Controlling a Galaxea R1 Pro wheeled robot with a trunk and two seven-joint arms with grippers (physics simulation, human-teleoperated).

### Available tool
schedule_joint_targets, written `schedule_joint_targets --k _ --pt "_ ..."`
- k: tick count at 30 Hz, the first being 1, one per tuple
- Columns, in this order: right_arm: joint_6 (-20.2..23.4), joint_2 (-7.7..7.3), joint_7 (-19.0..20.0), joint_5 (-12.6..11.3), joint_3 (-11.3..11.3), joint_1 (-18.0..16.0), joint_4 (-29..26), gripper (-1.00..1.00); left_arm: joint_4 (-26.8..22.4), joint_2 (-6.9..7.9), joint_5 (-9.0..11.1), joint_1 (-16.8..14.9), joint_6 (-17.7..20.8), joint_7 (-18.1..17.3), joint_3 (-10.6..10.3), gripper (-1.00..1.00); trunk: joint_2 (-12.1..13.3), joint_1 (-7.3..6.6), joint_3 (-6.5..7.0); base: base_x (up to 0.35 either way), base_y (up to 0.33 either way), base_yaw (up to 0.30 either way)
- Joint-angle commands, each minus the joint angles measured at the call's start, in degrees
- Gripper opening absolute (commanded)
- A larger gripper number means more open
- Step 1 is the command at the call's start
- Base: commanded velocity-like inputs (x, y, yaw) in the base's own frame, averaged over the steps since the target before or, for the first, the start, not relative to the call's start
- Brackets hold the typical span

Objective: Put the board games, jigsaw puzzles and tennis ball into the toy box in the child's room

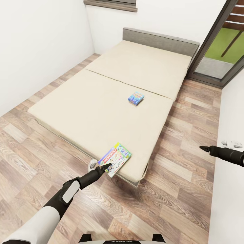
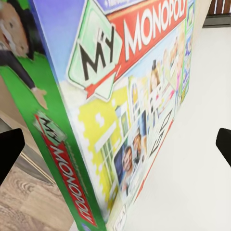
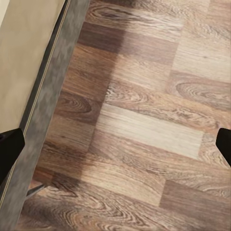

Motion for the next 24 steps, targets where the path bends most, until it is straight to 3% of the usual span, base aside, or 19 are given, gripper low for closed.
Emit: schedule_joint_targets --k 1,24 --pt "0.25 0.00 0.50 0.40 -0.09 -0.04 -0.02 1.00 -0.02 0.08 0.60 -0.02 0.42 0.03 -0.23 1.00 -0.02 0.00 -0.03 0.000 0.000 0.000" --pt "0.25 0.00 0.50 0.38 -0.09 -0.04 -0.02 1.00 -0.02 0.12 0.60 -0.02 0.42 0.03 -0.23 1.00 -0.02 0.00 -0.03 0.000 0.000 -0.052"
